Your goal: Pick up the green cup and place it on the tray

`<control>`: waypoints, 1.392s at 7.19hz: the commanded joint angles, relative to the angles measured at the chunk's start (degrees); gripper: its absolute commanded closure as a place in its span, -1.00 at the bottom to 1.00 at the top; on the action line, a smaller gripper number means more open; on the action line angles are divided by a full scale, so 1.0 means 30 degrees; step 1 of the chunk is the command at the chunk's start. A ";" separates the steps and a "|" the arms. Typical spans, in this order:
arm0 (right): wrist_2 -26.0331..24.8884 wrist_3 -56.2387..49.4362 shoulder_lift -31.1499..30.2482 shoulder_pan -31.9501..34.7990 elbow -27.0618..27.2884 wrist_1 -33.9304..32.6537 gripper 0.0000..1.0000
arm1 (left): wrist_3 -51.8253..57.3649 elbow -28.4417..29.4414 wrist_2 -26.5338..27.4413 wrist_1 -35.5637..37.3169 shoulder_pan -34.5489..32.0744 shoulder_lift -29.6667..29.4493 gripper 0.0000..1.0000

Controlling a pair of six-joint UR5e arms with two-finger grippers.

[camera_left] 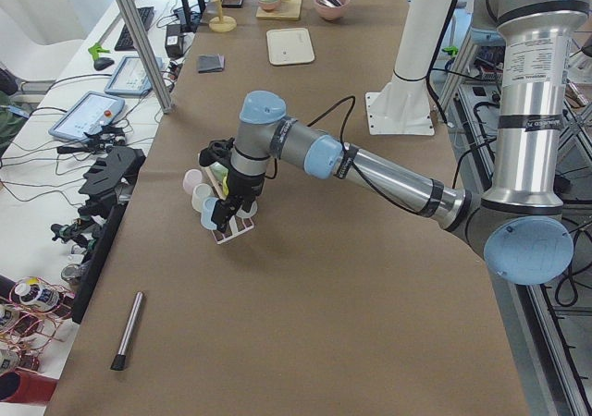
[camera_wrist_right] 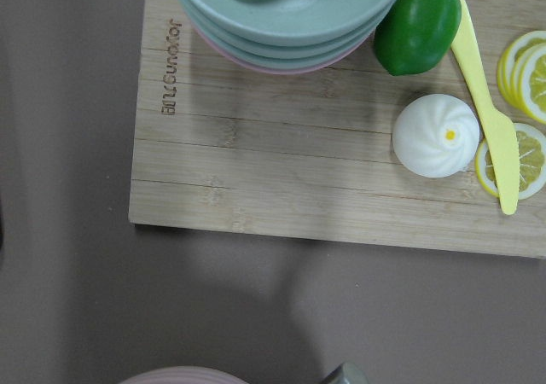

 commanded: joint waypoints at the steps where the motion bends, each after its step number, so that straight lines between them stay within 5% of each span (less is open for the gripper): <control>1: 0.0051 0.0024 -0.0004 0.0000 0.0000 -0.0004 -1.00 | 0.0066 -0.1113 0.3107 0.0327 0.3369 -0.0863 -0.97; 4: 0.0345 -0.0064 0.0318 -0.0029 0.1950 -0.0178 -1.00 | 0.0124 -0.1057 0.7355 0.5260 0.7385 -0.4517 -0.97; 6: -0.0236 -0.0006 0.0173 -0.0029 0.1965 -0.0122 -1.00 | 0.3212 0.0312 1.0431 0.8812 0.9179 -0.7972 -0.97; 7: -0.0619 0.0052 0.0607 -0.0377 0.0889 -0.0005 -1.00 | 0.3694 0.0872 1.1921 0.8826 0.9939 -0.8191 -0.97; 8: -0.0188 0.0198 0.0815 -0.0816 0.1024 -0.0033 -1.00 | 0.3902 0.1574 1.4517 0.8826 1.1222 -0.8600 -0.97; 10: 0.0547 0.2997 0.0991 -0.1577 0.1814 0.0025 -1.00 | 0.5976 0.2487 1.6964 0.9028 1.2461 -0.9361 -0.97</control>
